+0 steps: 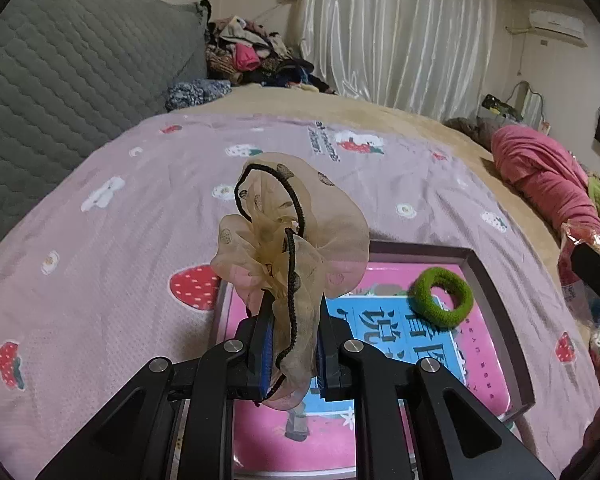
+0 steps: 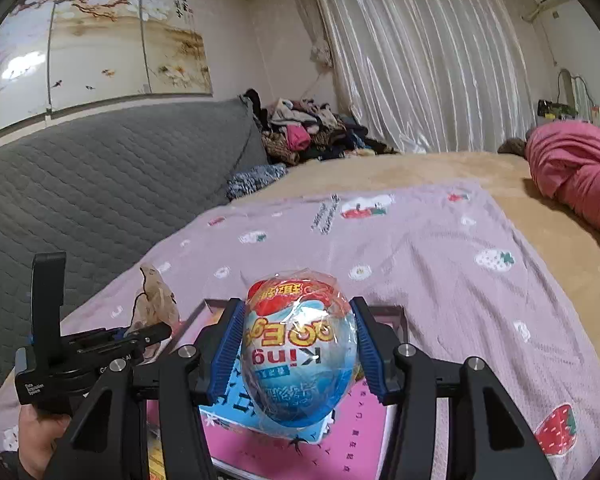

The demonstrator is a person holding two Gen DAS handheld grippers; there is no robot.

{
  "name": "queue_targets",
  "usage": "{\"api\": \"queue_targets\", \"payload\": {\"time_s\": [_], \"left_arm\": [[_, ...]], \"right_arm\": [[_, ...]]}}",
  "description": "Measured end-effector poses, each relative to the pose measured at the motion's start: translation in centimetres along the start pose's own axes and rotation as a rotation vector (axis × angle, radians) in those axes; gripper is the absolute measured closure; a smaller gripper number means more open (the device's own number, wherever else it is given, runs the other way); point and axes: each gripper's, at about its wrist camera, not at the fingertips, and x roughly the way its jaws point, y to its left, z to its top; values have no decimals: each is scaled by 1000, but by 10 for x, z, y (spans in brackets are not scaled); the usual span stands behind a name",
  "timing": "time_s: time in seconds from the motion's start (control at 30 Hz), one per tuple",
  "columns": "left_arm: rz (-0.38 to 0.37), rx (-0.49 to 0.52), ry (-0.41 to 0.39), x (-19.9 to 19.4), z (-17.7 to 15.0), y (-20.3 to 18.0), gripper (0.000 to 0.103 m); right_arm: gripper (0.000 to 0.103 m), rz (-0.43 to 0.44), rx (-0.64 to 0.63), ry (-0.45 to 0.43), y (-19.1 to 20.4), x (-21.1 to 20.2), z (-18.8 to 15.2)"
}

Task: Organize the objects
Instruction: 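Lower the scrunchie onto the book with the left gripper while the right gripper lowers the egg beside the ring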

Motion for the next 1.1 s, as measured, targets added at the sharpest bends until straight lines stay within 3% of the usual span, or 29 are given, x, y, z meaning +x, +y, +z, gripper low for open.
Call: {"api": "queue_targets", "payload": {"time_s": [0.57,0.83,1.1], "left_arm": [[-9,-30,92,23,-8,13,86],[-9,1,182,39,-15,6,86],[0,9,253,51,-23,6,82]], "right_arm": [[50,-58,-38,129,5,35,-16],[50,-86,-51,253,1,60,-32],[50,-102,-52,317,-4,70,-43]]}}
